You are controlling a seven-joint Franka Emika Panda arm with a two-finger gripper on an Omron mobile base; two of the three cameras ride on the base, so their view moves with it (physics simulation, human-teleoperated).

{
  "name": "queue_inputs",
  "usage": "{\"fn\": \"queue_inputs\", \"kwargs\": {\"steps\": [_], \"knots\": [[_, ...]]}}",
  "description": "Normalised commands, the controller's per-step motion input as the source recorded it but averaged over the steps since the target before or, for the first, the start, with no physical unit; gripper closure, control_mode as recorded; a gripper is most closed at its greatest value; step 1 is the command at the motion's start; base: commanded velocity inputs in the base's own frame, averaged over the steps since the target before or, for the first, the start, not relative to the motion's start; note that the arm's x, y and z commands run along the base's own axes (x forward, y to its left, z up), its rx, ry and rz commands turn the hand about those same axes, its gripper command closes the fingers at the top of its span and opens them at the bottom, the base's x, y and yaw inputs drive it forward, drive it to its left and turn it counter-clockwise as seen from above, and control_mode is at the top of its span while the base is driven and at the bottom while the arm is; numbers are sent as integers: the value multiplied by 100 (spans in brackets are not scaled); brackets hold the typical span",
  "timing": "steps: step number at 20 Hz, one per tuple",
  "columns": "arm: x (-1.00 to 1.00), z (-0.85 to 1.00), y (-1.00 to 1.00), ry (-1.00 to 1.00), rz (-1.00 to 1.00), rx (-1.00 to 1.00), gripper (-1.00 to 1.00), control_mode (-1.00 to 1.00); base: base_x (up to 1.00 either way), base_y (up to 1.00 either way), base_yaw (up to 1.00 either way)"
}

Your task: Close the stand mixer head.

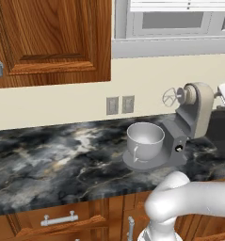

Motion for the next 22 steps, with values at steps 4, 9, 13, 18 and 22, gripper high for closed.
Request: {"fn": "queue_inputs", "kwargs": {"steps": [4,9,13,18,22], "knots": [[34,-62,100,-21,21,-25,-100,-100,0,0,0],[23,-68,100,-16,27,-31,-100,-100,0,0,0],[25,-76,100,-18,27,-33,-100,-100,0,0,0],[27,-76,100,-18,26,-33,-100,-100,0,0,0],[5,-87,100,-13,20,-38,-100,-100,0,0,0]]}}
